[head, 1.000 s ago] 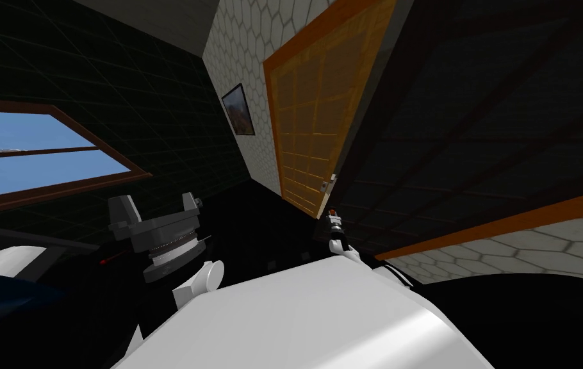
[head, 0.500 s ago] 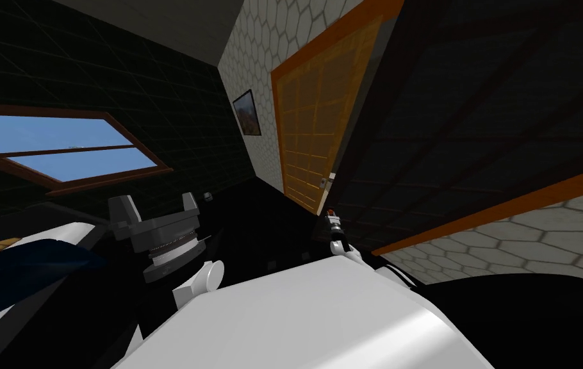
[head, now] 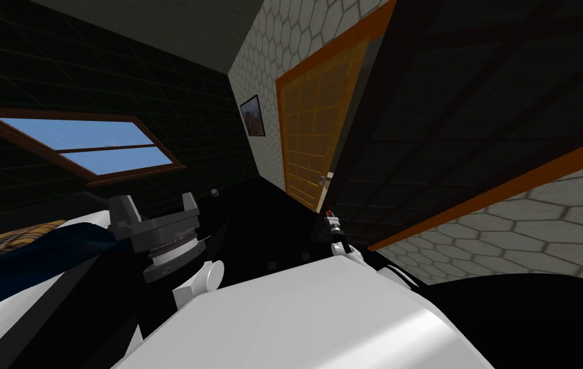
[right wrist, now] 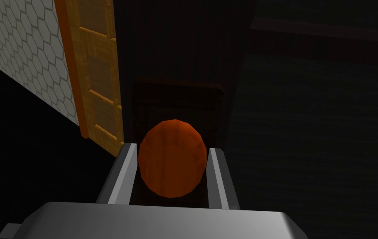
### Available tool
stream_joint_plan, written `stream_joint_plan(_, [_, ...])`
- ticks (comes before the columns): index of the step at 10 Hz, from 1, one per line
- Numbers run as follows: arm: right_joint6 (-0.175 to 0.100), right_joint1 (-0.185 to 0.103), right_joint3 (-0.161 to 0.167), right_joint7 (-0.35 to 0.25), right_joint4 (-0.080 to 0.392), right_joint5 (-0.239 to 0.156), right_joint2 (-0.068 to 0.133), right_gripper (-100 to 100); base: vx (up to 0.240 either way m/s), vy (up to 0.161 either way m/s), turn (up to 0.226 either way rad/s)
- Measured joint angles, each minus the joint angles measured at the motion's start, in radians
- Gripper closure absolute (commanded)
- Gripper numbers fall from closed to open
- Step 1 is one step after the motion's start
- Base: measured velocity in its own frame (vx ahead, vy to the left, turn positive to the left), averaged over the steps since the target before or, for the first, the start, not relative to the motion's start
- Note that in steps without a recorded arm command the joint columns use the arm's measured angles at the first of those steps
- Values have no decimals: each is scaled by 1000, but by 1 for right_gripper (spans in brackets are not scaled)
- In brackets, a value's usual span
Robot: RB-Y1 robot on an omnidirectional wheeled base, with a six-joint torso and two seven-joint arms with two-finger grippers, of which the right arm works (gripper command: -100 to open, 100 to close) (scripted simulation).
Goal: Pull the door open
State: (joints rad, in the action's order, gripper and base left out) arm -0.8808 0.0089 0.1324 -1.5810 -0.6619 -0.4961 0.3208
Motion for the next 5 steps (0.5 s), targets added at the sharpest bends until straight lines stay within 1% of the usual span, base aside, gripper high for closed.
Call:
stream_joint_plan(3, [-13, 19, 37, -36, -21, 21, 26, 100, -210, -19, 70])
stream_joint_plan(5, [-27, 27, 65, -64, -23, 37, 41, 100, -216, -46, 77])
